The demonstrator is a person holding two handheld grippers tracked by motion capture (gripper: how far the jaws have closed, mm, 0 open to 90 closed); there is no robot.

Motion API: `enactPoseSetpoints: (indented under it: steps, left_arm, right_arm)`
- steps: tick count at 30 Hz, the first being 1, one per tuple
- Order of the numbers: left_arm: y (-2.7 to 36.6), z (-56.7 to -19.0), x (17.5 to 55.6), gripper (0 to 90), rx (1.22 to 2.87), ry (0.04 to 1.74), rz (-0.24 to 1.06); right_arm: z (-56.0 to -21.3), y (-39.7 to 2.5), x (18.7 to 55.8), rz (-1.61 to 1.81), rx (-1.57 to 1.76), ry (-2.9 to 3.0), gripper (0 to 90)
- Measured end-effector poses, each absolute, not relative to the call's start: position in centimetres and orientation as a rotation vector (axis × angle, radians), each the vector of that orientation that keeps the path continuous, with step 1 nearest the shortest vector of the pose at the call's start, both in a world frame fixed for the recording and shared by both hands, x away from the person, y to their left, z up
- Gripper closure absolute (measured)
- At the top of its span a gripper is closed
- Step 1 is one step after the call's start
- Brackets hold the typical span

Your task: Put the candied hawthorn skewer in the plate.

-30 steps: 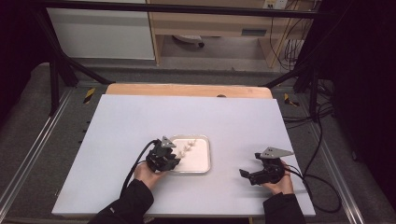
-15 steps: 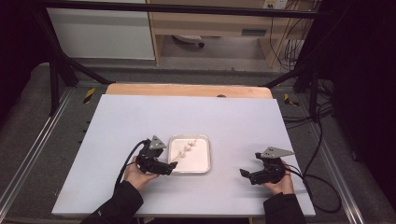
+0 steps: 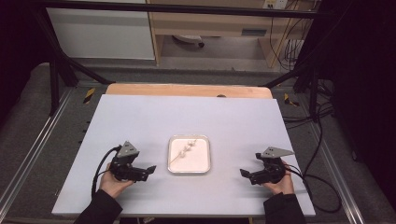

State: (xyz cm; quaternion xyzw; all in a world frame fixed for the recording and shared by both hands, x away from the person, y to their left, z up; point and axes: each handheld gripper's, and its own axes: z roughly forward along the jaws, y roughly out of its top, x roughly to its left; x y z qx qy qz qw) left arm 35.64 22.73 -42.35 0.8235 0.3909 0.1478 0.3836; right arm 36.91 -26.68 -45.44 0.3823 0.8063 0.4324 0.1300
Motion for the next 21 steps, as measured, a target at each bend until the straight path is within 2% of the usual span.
enactPoseSetpoints:
  steps: [10,21]
  left_arm:
    - [26.4,-44.2,34.4,11.0,2.088,1.048,0.397]
    - [27.1,-44.8,34.6,11.1,2.075,1.054,0.382]
  right_arm:
    - [-45.6,-26.6,36.9,1.245,1.117,2.356,0.3]
    - [-45.6,-26.6,36.9,1.246,1.115,2.374,0.3]
